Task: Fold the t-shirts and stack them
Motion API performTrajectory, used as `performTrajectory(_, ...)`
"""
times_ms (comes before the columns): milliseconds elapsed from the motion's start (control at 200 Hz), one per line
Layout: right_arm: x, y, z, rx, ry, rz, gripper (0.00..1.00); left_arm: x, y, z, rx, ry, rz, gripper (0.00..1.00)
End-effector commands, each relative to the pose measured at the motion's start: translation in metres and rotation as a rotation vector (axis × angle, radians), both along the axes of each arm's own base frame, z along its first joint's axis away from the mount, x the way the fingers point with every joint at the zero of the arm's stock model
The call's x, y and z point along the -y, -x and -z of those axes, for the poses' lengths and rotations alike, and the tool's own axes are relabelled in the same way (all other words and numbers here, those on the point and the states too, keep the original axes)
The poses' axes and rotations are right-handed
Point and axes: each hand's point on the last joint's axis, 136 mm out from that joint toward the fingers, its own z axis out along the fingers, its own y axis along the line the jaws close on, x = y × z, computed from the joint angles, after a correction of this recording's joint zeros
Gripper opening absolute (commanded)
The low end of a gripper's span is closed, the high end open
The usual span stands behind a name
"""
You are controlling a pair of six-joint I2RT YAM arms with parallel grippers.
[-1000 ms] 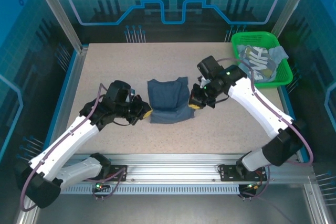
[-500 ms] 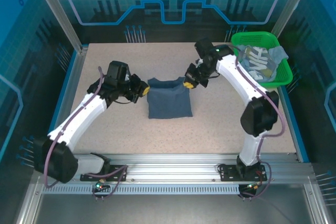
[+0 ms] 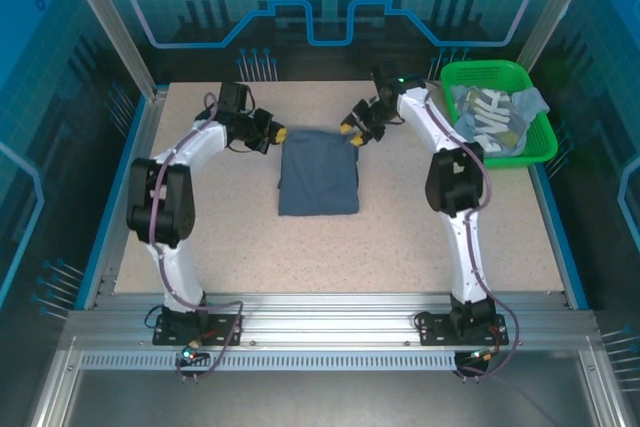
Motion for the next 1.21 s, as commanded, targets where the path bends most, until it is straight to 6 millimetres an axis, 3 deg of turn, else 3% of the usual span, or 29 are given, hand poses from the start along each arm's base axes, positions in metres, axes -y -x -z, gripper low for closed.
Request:
performTrajectory(0, 0.007, -0.028, 0.005, 0.069, 0.030, -0.012, 0.45, -0.004, -0.023, -0.001, 0.027, 0.047, 0.020, 0.27)
performTrajectory(65, 0.017, -0.029, -0.002, 0.095, 0.084, -0.018, 0.51, -0.007, -0.025, -0.005, 0.038, 0.007, 0.029, 0.46)
performTrajectory(110, 0.020, -0.025, -0.011, 0.118, 0.117, -0.026, 0.54, -0.010, -0.024, -0.016, 0.066, -0.021, 0.038, 0.50)
performTrajectory(205, 0.023, -0.006, -0.030, 0.179, 0.202, -0.062, 0.54, -0.011, -0.011, -0.033, 0.118, -0.070, 0.067, 0.51)
performTrajectory(265, 0.019, 0.013, -0.041, 0.208, 0.221, -0.072, 0.45, -0.006, 0.004, -0.032, 0.119, -0.065, 0.082, 0.47)
performTrajectory(345, 0.005, 0.035, -0.039, 0.217, 0.207, -0.077, 0.35, 0.006, 0.017, -0.026, 0.119, -0.033, 0.096, 0.40)
performTrajectory(430, -0.017, 0.051, -0.027, 0.188, 0.159, -0.068, 0.18, 0.023, 0.019, -0.009, 0.089, -0.004, 0.125, 0.31)
performTrajectory(575, -0.042, 0.069, 0.006, 0.073, 0.119, -0.028, 0.10, 0.033, -0.008, 0.016, 0.087, -0.005, 0.139, 0.28)
performTrajectory(760, -0.025, 0.092, 0.064, -0.061, 0.192, 0.028, 0.07, 0.033, -0.048, 0.051, 0.085, -0.026, 0.155, 0.23)
performTrajectory(965, -0.006, 0.111, 0.119, -0.150, 0.270, -0.002, 0.06, 0.034, -0.054, 0.100, 0.013, -0.019, 0.145, 0.23)
performTrajectory(1085, -0.005, 0.110, 0.127, -0.152, 0.268, -0.022, 0.06, 0.036, -0.064, 0.088, 0.067, -0.005, 0.143, 0.27)
performTrajectory(1135, -0.007, 0.108, 0.122, -0.138, 0.259, -0.032, 0.07, 0.037, -0.070, 0.072, 0.106, -0.004, 0.147, 0.30)
performTrajectory(1201, -0.010, 0.100, 0.107, -0.090, 0.238, -0.043, 0.08, 0.036, -0.074, 0.037, 0.173, -0.021, 0.148, 0.39)
